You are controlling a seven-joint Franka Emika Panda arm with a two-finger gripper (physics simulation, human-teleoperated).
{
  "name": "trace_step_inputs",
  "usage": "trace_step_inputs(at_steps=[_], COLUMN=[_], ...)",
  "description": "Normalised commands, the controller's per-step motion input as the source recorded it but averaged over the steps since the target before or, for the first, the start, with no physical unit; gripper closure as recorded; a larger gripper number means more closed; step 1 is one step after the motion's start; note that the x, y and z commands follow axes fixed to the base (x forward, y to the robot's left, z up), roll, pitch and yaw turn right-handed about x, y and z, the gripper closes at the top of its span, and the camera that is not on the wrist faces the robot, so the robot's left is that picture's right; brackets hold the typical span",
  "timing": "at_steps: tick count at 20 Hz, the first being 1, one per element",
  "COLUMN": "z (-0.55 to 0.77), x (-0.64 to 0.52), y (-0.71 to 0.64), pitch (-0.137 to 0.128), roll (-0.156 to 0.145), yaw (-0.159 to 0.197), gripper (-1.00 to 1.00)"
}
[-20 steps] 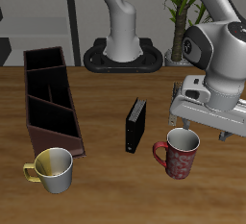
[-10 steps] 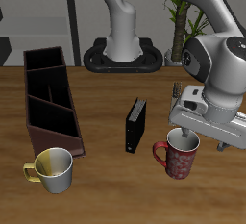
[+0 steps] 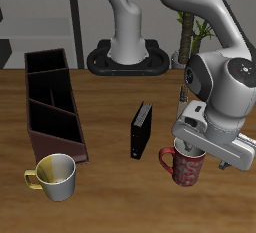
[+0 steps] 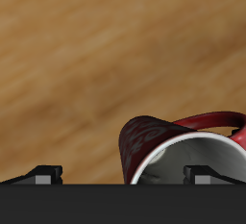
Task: Place the red mug into the right desk caddy's right compartment and place the yellow book into the right desk caddy's back compartment
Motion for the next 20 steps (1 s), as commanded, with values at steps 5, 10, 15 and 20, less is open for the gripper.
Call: trace_step_inputs(at_steps=[5, 10, 15, 20], z=[-0.23, -0.18, -0.04, 0.16], x=[0.05, 0.05, -0.02, -0.07], y=[-0.09, 0.01, 0.03, 0.00], pitch=[0.057, 0.052, -0.002, -0.061], roll=[0.039, 0.054, 0.020, -0.016], yaw=[-0.158, -0.122, -0.019, 0.101], gripper=[1.00, 1.00, 1.00, 1.00])
